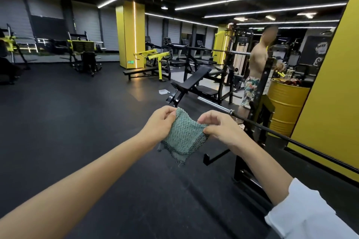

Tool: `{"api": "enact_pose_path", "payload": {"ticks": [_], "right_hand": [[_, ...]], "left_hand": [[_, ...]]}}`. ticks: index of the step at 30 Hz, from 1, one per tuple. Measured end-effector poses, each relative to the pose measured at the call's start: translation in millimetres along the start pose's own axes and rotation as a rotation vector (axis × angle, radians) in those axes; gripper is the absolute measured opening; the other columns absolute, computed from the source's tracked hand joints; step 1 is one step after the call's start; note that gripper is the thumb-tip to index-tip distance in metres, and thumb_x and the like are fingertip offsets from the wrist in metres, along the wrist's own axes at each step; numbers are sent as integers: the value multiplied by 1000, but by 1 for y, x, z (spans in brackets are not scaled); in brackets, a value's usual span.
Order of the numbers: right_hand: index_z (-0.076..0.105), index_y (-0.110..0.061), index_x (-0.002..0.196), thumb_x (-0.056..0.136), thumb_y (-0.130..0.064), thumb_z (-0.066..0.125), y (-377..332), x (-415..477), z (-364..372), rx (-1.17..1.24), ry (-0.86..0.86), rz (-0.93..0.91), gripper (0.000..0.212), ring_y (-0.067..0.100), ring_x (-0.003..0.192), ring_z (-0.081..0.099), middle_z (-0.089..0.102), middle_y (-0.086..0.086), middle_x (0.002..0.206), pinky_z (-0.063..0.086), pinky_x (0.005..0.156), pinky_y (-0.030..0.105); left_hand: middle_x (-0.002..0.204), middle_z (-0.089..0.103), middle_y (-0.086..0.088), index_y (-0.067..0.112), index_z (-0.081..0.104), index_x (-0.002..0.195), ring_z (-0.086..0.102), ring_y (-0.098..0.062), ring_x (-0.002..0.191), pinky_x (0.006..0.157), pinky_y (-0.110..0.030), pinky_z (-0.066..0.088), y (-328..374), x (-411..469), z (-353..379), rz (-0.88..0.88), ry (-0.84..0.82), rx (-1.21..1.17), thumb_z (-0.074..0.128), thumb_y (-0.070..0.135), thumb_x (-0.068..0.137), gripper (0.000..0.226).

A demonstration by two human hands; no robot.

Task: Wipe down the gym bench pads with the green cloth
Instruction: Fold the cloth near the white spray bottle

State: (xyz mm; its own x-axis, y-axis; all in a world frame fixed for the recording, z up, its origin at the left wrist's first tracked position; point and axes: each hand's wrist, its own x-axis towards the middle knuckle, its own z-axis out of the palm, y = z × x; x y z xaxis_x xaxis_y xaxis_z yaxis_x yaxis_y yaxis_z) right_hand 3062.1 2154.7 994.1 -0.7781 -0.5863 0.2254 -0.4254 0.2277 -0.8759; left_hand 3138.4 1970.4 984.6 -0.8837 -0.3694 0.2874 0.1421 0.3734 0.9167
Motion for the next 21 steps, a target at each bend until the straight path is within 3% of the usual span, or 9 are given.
{"api": "enact_pose_path", "payload": {"ticks": [2,6,9,12,14,17,21], "right_hand": [[65,-14,89,84,14,55,-6,31,24,20,0,-12,30,-4,73,60,70,2,98,42,59,8],[65,-11,97,85,11,58,-13,89,66,81,-4,-14,26,8,86,63,71,4,103,49,73,15],[63,-6,101,85,11,59,-13,134,91,102,-10,-13,24,9,85,64,72,7,103,51,71,14],[65,-11,94,83,9,63,-5,188,112,72,-19,-19,22,13,84,65,75,6,97,52,81,26],[68,-18,85,81,5,69,2,228,125,27,-15,-36,23,11,83,65,75,0,89,52,81,28],[69,-21,81,81,1,73,13,289,141,-11,-32,-57,22,3,73,60,72,-6,78,45,70,19],[70,-22,83,82,-2,74,25,387,156,-57,-58,-111,20,9,84,62,71,-5,81,49,81,27]], "left_hand": [[95,68,5,12,65,101,60,-8,86,80,-26,47,-11,22,-27,-25,1,-11,47,26,105,24],[100,74,-2,9,70,104,68,-11,88,78,-24,52,-35,61,-80,-64,-46,-97,63,39,94,32],[94,76,-8,8,73,100,70,-11,81,71,-23,56,-56,92,-115,-56,-88,-67,75,25,86,22],[91,76,-11,5,75,94,70,-12,78,69,-21,57,-83,131,-143,-41,-76,-71,77,10,84,12],[82,76,-3,11,76,89,69,-7,75,67,-19,54,-102,160,-159,-21,-55,-90,77,6,82,8],[76,74,5,12,76,87,68,-3,71,64,-15,51,-128,211,-182,-20,-31,-101,76,4,82,9],[76,74,4,8,76,91,68,-1,71,65,-13,51,-157,297,-212,-6,-33,-64,75,2,83,9]]}}
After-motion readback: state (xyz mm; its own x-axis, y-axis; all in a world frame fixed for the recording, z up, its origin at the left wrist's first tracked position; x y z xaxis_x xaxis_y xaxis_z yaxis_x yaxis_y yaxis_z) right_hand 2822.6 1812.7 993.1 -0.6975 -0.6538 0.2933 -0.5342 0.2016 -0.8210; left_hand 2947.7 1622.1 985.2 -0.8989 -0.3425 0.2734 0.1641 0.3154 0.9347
